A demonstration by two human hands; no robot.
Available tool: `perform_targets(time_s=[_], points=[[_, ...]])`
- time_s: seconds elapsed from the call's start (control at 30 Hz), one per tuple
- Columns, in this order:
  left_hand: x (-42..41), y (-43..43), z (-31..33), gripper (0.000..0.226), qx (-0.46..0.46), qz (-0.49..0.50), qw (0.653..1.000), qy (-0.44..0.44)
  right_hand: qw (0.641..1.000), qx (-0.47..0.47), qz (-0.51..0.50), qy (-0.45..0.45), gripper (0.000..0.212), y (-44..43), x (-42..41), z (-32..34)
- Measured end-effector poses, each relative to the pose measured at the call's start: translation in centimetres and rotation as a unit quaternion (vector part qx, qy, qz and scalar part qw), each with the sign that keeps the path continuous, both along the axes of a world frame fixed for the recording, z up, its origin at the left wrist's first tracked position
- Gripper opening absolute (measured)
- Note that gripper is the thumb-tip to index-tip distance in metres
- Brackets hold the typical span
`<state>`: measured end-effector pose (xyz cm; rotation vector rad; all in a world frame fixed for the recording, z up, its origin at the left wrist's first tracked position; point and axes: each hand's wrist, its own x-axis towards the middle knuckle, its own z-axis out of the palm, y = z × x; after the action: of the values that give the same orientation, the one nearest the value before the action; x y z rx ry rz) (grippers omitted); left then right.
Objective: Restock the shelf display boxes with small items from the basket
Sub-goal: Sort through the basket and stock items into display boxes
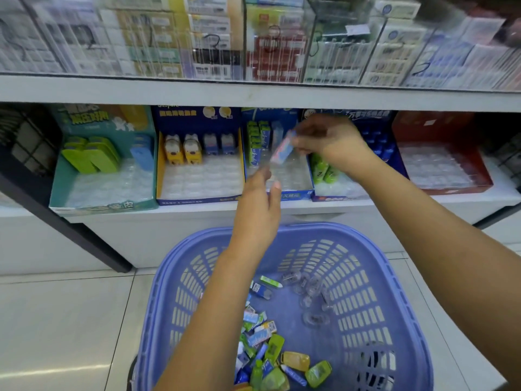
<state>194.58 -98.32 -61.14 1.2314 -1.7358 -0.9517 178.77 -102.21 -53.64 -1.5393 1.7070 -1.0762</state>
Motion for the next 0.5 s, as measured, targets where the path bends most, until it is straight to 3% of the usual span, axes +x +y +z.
perform_targets(time_s=[0.03, 0.1, 0.17, 0.27, 0.5], points=[[-0.1, 0.2, -0.3, 0.044, -0.03, -0.021, 0.997, -0.072, 0.997, -0.029, -0.042, 0.05, 0.006, -0.8, -0.5, -0.1], [-0.3, 0.5, -1.1, 0.05, -0.069, -0.057, 0.977, -0.194, 0.984, -0.066, -0.096, 0.138, 0.011, -2.4, -1.1, -0.4], [-0.5, 0.8, -1.7, 0.055, -0.09, -0.069, 0.958, -0.263, 0.978, -0.067, -0.1, 0.168, 0.006, -4.0, -1.7, -1.1], [-0.4, 0.7, -1.8, 0.056, -0.095, -0.066, 0.96, -0.255, 0.978, -0.025, -0.078, 0.193, 0.025, -5.7, -1.9, -2.2], [-0.1, 0.4, -1.7, 0.058, -0.085, -0.08, 0.963, -0.243, 0.979, 0.024, -0.052, 0.197, 0.034, -7.9, -2.2, -2.7]])
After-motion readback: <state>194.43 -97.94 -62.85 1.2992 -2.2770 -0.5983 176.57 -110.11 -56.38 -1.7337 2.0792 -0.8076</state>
